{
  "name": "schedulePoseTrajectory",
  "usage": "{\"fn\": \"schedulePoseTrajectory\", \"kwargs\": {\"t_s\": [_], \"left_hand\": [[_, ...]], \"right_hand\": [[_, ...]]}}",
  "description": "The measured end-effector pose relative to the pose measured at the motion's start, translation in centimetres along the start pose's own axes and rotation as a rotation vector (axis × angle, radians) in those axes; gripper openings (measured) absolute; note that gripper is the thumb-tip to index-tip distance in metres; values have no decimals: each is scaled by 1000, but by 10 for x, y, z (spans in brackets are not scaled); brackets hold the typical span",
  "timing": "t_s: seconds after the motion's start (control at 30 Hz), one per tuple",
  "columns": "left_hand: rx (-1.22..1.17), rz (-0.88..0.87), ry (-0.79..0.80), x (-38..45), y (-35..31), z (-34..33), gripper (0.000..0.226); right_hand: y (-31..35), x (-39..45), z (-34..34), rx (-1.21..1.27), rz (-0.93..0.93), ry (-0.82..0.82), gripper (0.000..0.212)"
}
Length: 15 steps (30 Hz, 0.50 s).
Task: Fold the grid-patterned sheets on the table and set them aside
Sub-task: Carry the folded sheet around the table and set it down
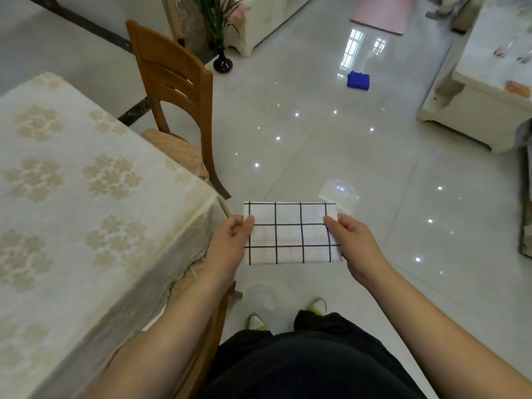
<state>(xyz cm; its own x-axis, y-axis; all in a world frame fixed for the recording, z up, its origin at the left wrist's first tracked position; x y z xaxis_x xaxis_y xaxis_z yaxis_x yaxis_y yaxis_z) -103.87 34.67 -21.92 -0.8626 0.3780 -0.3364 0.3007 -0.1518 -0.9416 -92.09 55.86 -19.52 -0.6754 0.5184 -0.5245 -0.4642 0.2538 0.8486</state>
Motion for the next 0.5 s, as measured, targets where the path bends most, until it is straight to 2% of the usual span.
{"fn": "schedulePoseTrajectory", "kwargs": {"t_s": [0.07, 0.23, 0.3, 0.37, 0.4, 0.5], "left_hand": [[-22, -1, 26, 8, 2, 1, 66], [17, 23, -9, 31, 5, -3, 56], [7, 44, -43, 43, 1, -10, 44], [19, 65, -90, 57, -1, -21, 31], [24, 76, -121, 64, -3, -27, 27], [26, 87, -205, 87, -16, -50, 27]], "right_hand": [[7, 11, 0, -12, 10, 5, 20], [19, 51, 3, -78, -23, 28, 25], [27, 69, 7, -89, -39, 55, 37], [33, 93, 14, -116, -51, 102, 58], [38, 105, 17, -124, -60, 124, 56], [57, 139, 32, -116, -70, 166, 21]]}}
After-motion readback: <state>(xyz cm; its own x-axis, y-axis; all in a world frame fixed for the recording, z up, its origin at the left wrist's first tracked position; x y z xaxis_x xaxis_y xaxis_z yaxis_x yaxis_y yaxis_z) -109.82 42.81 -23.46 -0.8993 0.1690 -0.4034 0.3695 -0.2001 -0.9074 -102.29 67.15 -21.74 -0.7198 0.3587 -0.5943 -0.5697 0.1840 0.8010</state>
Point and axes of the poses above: each hand's wrist, its own x-axis towards the middle knuckle, its own z-axis out of the back of the hand, y = z × x, the point moved 4 cm from there along x, towards the middle knuckle, and after that the axes turned 6 degrees about -z, right-handed, at the moved point
